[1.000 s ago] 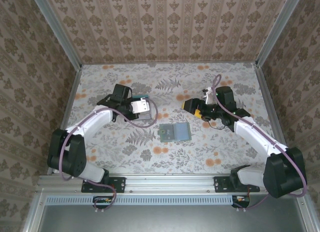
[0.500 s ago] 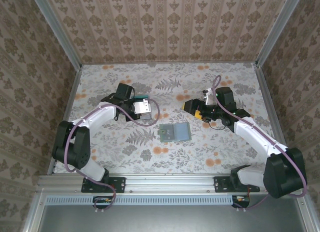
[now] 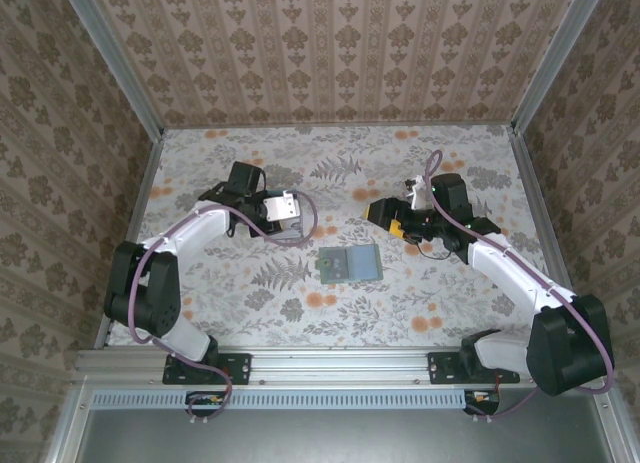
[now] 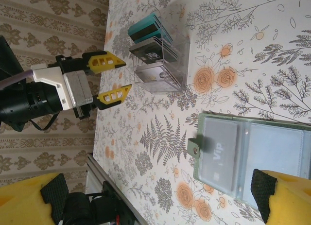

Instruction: Take the credit cards out of the card holder

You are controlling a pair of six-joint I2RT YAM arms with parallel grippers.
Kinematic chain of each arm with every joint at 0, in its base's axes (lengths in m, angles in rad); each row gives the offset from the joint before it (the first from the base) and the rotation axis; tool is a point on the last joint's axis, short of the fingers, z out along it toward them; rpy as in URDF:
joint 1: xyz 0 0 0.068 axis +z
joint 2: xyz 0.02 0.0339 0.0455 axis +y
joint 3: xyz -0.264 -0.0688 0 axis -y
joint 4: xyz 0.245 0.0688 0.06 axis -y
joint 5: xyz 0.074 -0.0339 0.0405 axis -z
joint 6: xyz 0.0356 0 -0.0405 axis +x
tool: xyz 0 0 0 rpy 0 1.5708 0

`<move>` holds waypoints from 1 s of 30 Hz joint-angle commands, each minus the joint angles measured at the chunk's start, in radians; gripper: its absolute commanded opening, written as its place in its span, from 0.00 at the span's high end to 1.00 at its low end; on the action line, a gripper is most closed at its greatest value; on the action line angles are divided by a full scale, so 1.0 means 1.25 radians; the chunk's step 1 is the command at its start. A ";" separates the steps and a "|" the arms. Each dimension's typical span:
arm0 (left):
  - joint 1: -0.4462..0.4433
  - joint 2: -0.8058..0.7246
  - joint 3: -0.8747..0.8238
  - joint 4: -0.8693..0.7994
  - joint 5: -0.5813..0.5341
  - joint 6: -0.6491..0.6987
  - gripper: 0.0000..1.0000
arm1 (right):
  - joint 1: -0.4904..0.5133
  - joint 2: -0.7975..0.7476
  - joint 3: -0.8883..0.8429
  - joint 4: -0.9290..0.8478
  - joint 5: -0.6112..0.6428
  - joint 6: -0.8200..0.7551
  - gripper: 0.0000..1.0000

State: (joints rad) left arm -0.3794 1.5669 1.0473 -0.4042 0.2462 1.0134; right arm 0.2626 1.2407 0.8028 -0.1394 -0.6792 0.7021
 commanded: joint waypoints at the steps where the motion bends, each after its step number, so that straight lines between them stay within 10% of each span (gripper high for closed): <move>1: 0.010 -0.004 0.027 0.009 0.007 -0.030 0.56 | 0.002 0.000 -0.008 -0.006 0.010 -0.014 0.00; 7: 0.020 -0.043 0.023 0.066 0.011 -0.142 0.38 | 0.004 -0.005 -0.001 -0.019 0.025 -0.024 0.00; 10: 0.020 -0.081 0.022 0.103 -0.004 -0.242 0.00 | 0.012 -0.013 0.018 -0.067 0.066 -0.061 0.00; 24: 0.060 -0.240 0.094 0.047 -0.370 -0.853 0.00 | 0.104 -0.016 0.088 -0.154 0.231 -0.138 0.00; 30: 0.104 -0.289 0.114 -0.031 -0.260 -0.955 0.00 | 0.150 0.020 0.113 -0.182 0.282 -0.151 0.00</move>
State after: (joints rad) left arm -0.2600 1.2518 1.1919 -0.3695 -0.1177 -0.0330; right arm 0.4297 1.2415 0.9138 -0.3172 -0.3946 0.5442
